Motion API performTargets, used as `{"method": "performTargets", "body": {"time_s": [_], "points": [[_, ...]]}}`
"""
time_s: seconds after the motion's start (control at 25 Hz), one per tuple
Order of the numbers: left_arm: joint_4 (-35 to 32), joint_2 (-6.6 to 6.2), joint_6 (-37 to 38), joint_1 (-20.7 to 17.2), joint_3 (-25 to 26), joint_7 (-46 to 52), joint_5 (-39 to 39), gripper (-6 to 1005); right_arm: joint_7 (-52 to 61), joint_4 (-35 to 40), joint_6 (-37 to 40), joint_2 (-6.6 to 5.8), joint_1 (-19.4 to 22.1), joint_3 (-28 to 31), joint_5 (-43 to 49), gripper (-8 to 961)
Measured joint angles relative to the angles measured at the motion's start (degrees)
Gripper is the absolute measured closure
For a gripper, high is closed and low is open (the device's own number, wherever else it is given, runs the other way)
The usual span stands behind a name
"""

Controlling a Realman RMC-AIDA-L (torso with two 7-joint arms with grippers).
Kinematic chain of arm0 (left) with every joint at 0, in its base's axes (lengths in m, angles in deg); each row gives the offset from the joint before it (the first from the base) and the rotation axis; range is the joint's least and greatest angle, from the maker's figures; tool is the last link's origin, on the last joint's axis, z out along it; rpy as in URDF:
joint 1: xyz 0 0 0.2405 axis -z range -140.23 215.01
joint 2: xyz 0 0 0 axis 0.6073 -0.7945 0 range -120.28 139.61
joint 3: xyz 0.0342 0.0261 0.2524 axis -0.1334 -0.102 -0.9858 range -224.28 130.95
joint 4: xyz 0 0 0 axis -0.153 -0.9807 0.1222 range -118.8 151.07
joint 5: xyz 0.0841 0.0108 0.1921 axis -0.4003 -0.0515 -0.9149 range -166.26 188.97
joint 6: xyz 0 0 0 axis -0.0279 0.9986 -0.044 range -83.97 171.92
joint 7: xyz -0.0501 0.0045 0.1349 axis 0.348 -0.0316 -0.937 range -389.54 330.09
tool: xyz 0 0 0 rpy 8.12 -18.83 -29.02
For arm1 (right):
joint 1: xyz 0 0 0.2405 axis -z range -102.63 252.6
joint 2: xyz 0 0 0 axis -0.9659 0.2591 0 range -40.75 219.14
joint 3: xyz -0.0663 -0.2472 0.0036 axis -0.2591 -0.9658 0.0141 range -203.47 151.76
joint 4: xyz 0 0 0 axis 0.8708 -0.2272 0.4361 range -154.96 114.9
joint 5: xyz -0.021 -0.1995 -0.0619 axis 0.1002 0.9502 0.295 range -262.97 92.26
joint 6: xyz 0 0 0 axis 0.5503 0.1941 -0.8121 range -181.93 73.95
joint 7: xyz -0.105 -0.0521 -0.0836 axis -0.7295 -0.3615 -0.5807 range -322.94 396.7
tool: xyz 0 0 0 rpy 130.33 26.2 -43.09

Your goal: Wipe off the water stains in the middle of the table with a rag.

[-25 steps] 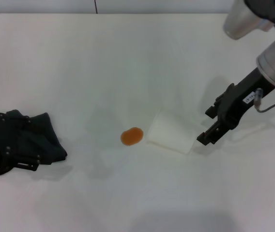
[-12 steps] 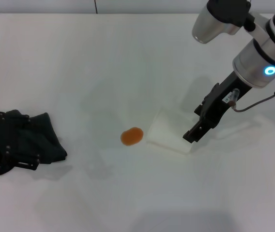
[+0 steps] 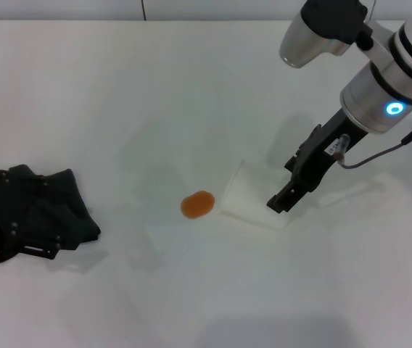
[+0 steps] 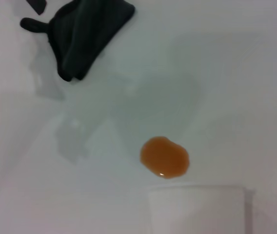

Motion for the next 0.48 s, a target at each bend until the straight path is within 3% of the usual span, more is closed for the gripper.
{"method": "performTargets", "body": {"time_s": [0.48], "points": [[-3.5, 2.42, 0.0, 0.0, -2.8, 0.4, -2.2, 124, 2.2, -0.9, -3.2, 0.06, -2.1, -4.4, -1.2, 96]]}}
